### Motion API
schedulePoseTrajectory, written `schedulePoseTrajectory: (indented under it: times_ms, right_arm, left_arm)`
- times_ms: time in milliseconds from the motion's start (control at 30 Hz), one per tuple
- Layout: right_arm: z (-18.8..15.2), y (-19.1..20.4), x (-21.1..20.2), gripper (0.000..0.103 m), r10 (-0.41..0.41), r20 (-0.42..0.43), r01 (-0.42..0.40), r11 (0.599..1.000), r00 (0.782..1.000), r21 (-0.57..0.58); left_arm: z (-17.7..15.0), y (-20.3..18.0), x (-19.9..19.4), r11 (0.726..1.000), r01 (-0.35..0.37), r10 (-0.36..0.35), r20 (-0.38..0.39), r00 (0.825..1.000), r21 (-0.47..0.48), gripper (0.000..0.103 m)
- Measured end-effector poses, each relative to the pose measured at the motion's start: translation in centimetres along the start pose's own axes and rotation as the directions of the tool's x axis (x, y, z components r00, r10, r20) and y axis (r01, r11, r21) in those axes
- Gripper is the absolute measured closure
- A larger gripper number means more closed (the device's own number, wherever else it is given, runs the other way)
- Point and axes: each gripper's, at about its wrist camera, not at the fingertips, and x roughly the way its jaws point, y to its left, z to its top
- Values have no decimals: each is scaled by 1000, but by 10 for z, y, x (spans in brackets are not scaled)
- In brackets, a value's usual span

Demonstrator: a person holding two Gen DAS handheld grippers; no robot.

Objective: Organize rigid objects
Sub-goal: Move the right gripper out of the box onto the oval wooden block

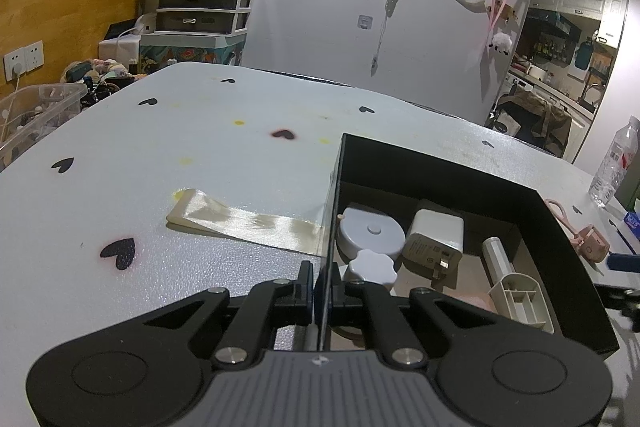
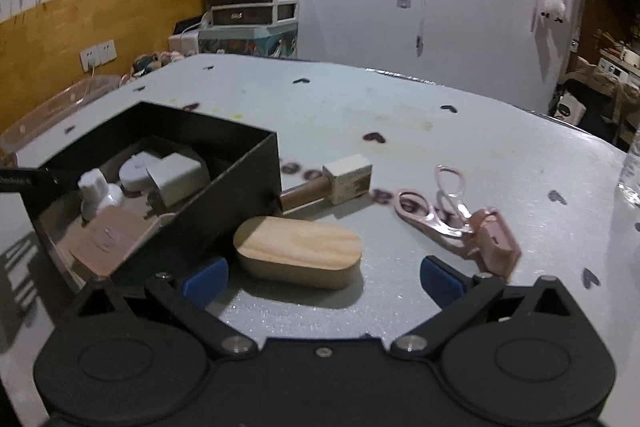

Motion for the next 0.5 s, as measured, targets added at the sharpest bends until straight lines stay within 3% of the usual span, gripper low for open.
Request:
schedulePoseTrajectory:
  times_ms: [200,500]
  right_arm:
    - [4,5,25,0,35,10,-35,999,999,8]
    - [-1,-1,38,0,4,17,-5,998,1000,59]
  left_arm:
    - [0,3,-2,1000,-18,18,3,1000,1,97]
    - [0,13,-6,1000,-23,23,0,1000,-19,96]
